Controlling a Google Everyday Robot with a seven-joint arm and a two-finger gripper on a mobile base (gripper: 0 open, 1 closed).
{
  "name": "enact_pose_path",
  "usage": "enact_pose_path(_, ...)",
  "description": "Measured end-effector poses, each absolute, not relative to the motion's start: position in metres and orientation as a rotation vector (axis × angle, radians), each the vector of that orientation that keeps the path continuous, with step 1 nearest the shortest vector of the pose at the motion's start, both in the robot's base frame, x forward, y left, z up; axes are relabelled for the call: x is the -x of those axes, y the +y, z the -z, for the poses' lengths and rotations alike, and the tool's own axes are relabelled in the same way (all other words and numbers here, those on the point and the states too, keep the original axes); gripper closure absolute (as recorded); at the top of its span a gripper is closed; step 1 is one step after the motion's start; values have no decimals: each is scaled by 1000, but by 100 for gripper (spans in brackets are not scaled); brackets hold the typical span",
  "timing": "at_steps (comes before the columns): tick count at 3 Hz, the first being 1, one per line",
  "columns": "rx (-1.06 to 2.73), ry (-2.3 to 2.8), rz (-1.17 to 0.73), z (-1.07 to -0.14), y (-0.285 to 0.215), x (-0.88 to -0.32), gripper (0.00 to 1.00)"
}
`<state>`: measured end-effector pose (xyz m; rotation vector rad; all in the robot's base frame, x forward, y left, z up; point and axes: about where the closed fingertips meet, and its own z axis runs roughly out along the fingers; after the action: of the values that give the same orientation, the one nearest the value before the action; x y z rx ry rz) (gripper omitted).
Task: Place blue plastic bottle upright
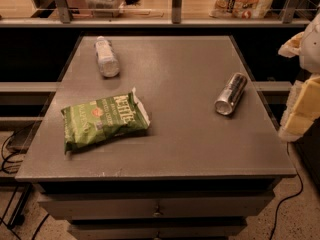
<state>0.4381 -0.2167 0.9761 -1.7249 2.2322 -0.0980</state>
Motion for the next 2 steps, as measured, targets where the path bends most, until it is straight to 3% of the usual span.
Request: enact_pose_path(2,1722,2223,98,-977,-210,-453,0)
